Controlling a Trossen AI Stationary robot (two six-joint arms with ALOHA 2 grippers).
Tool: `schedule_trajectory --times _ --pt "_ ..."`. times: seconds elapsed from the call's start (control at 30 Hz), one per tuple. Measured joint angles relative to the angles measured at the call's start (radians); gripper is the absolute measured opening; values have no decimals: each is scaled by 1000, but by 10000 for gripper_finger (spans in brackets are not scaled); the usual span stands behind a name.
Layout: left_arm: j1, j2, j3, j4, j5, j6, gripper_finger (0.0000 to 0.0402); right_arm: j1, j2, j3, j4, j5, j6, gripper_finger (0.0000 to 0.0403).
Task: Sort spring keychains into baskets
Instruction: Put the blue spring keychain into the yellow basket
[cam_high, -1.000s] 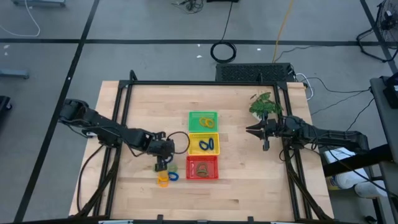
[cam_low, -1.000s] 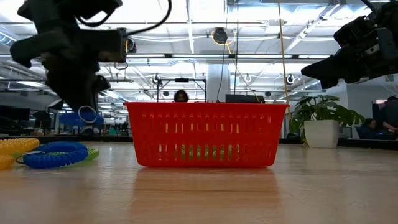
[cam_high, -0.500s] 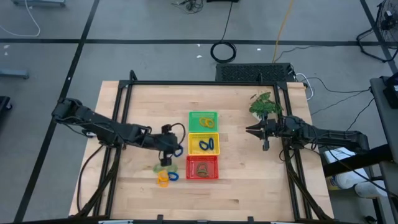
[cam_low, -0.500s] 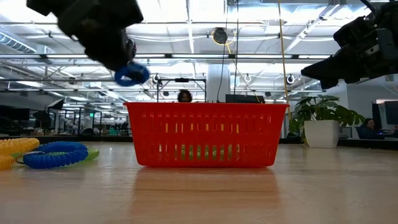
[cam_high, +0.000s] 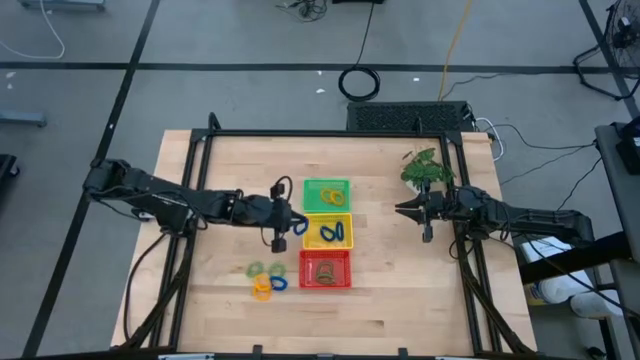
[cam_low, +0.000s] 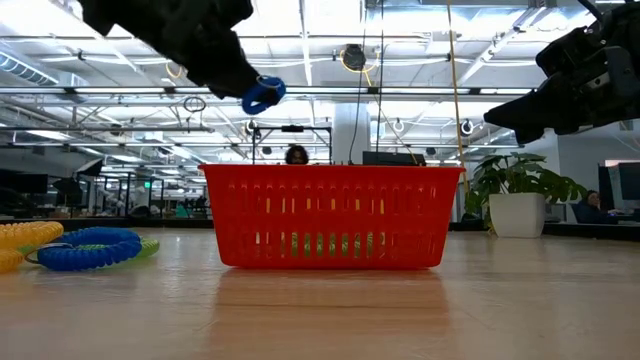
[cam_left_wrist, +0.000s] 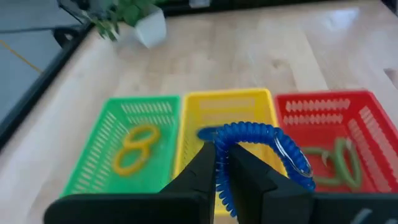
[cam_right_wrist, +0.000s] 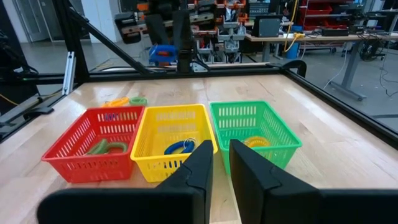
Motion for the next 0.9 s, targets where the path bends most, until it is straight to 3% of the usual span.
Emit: schedule_trajectory --times 0.17,0.43,0.9 --pt "35 26 0 132 4 7 35 0 0 0 0 0 0 40" --pt "53 149 1 355 152 47 35 0 0 0 0 0 0 41" --pt "52 357 53 354 165 51 35 0 0 0 0 0 0 40"
